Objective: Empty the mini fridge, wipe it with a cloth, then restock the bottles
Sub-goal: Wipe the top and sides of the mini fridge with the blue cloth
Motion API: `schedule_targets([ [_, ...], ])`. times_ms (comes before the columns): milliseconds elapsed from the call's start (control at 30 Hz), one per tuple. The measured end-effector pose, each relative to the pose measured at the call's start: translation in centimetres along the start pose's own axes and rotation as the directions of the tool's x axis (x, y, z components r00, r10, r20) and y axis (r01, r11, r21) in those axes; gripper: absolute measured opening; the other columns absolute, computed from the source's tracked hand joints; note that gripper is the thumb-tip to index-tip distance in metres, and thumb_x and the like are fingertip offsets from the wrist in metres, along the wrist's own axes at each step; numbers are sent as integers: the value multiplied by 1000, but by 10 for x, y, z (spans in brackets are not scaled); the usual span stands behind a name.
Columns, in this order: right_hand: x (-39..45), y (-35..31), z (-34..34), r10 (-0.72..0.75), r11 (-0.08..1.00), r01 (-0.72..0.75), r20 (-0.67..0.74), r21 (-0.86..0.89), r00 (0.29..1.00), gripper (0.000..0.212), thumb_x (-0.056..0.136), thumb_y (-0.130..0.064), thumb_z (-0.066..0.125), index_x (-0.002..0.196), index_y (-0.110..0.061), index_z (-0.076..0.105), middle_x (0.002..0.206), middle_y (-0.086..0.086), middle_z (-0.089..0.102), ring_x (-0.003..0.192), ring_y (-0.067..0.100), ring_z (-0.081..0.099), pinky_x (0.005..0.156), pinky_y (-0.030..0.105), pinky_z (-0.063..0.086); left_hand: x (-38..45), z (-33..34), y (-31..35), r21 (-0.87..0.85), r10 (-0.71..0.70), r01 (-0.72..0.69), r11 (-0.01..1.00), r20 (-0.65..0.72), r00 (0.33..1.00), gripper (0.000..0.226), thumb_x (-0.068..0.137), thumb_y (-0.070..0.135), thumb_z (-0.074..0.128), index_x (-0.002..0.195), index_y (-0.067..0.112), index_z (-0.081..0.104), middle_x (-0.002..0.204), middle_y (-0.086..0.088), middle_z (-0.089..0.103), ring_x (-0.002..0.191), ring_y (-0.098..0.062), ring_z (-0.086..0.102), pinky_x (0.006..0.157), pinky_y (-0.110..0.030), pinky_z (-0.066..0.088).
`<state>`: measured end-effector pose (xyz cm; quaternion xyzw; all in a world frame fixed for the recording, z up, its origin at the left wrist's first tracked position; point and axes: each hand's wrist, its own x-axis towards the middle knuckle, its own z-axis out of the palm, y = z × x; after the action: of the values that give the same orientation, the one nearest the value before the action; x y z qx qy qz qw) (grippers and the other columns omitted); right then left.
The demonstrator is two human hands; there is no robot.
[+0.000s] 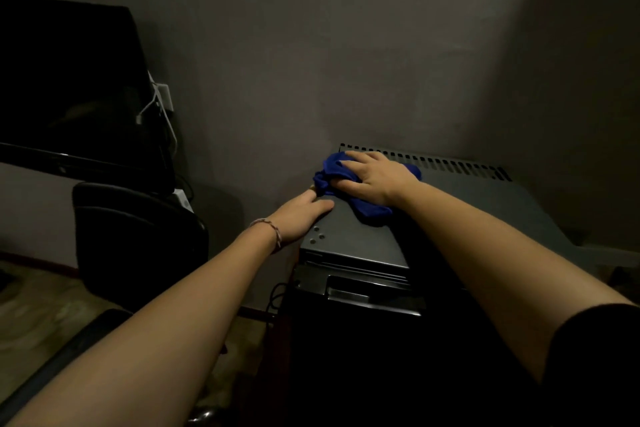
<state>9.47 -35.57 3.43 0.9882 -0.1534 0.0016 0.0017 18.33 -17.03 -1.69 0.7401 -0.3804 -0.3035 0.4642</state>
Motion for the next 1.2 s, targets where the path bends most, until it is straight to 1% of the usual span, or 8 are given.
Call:
schedule_targets([
  [233,-19,-1,-4,63,997,-63,18,39,998,81,86,-84,27,155,-41,24,167,-10,11,153,24,7,118,59,19,-11,5,21,305,82,-87,948,29,996,72,94,49,54,153,24,21,151,7,30,137,-14,34,103,-25,35],
  [300,-35,5,-4,101,994,-103,35,41,994,83,85,-86,26,155,-41,23,167,-11,8,154,23,5,119,58,16,-13,11,27,456,107,-136,879,90,990,85,90,60,51,156,25,9,162,5,3,150,-18,9,120,-33,16],
  [400,-71,23,-5,167,985,-169,53,37,984,87,81,-90,23,155,-44,20,167,-12,5,154,23,4,120,56,15,-12,23,39,720,1,-82,689,112,994,85,94,66,34,157,19,1,163,-1,-15,150,-28,-10,122,-44,5],
  [533,-128,36,-6,180,983,-181,60,12,982,96,69,-96,8,153,-52,15,167,-11,2,154,24,1,121,55,14,-16,31,48,801,-12,-55,596,78,997,80,96,65,25,157,19,2,164,4,-10,150,-24,-13,121,-47,9],
  [733,-181,14,-9,-5,1000,4,116,7,993,77,79,-86,13,150,-58,10,165,-18,-6,153,19,-10,123,51,5,8,29,47,751,31,-52,658,42,999,66,104,44,24,155,5,8,163,-12,-3,150,-29,-9,121,-38,1],
  [1000,-116,-9,2,-137,990,138,77,-4,988,60,96,-71,24,152,-55,11,166,-16,-4,154,20,-8,123,53,6,15,11,38,678,-10,37,734,-45,999,54,106,24,23,152,-3,14,162,-20,3,150,-33,2,120,-37,5],
  [1100,-78,0,0,-175,984,176,57,-14,983,58,98,-64,29,153,-52,14,166,-15,1,154,20,-1,122,53,13,13,14,42,670,58,-1,743,-64,996,45,106,13,21,144,-10,29,156,-26,20,147,-31,15,118,-35,7],
  [1200,-45,16,0,-148,989,149,52,-18,988,58,98,-63,30,153,-52,15,166,-16,4,154,19,2,122,52,15,16,13,32,659,66,11,752,-93,993,48,105,20,20,148,-1,25,158,-21,18,148,-30,14,121,-39,8],
])
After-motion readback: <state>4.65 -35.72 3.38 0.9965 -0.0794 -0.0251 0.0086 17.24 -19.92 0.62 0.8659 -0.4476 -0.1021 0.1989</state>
